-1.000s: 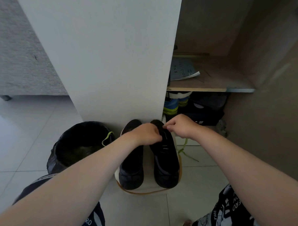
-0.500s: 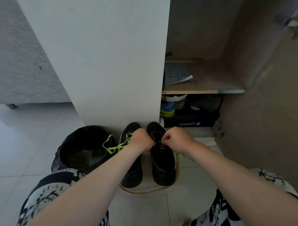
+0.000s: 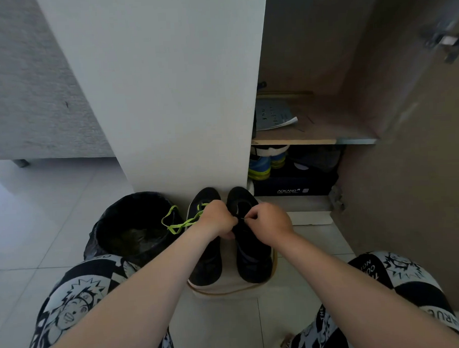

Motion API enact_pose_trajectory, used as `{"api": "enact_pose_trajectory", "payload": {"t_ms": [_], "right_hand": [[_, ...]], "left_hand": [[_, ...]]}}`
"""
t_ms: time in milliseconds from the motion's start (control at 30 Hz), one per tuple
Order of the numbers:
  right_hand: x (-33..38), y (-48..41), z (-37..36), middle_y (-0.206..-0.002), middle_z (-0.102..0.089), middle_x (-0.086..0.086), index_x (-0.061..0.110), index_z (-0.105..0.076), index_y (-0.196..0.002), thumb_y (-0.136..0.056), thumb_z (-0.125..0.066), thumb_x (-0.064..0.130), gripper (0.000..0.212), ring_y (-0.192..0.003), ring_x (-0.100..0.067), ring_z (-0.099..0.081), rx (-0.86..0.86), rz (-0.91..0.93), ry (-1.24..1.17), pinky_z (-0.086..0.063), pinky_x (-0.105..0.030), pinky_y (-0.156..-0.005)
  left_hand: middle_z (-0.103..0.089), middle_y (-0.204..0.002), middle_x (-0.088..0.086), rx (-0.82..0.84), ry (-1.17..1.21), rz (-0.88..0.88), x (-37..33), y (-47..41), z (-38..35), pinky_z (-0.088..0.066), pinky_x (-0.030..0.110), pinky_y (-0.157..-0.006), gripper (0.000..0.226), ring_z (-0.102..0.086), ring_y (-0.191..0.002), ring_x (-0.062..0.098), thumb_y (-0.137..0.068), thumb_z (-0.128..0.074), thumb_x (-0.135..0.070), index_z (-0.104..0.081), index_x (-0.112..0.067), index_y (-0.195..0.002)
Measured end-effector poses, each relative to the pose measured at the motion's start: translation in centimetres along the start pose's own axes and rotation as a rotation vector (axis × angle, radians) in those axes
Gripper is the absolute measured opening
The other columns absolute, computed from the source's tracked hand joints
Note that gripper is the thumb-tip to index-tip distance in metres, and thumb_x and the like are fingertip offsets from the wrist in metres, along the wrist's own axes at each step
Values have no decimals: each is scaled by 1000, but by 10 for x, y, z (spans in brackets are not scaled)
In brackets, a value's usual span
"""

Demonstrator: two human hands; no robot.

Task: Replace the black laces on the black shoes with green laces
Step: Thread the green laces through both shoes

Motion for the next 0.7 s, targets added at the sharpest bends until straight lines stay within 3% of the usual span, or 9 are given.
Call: {"api": "enact_pose_trajectory", "payload": {"t_ms": [167, 300, 467, 567, 700], "right_hand": [[6, 4, -9, -93, -75, 11, 29, -80, -93, -93, -65, 29, 15, -86, -9, -67, 75, -34, -207, -59, -36, -79], [9, 11, -12, -95, -73, 14, 33, -79, -94, -92, -64, 35, 15, -87, -10, -67, 49, -22, -138, -58, -34, -75], [16, 15, -11, -111, -58, 9, 34, -77, -101, -95, -61, 38, 18, -96, -16, -63, 20, 34, -3, -52, -32, -74], [18, 17, -12, -107, -60, 11, 33, -77, -97, -95, -61, 38, 18, -96, -15, -61, 6, 12, -34, -49, -31, -74], [22, 15, -9, -98, -66, 11, 29, -78, -89, -94, -60, 34, 19, -87, -15, -64, -10, 42, 50, -53, -32, -70]], "left_hand": [[-72, -82, 18, -56, 59, -14, 5, 3, 0, -61, 30, -55, 16, -73, -67, 26, -89, -62, -9, -66, 6, -91], [-70, -77, 14, -78, 49, -18, 12, 8, -1, -52, 21, -46, 21, -69, -59, 21, -92, -60, -14, -68, 6, -92], [-72, -88, 21, -57, 181, 22, 16, 10, -3, -60, 30, -56, 20, -70, -64, 25, -92, -63, -12, -67, 7, -97], [-74, -75, 18, -26, 230, 72, 22, 10, -1, -63, 37, -68, 19, -73, -65, 24, -91, -68, -17, -70, 1, -94], [-72, -65, 14, -14, 233, 58, 23, 9, 0, -63, 39, -73, 19, -74, -65, 25, -90, -69, -19, -72, 0, -90]]}}
Point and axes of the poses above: each hand's wrist, its own y-axis away from the middle knuckle, its own z-axis out of the back of the hand, x = y × z, the point moved 3 cm from there along -y, towards the middle knuckle
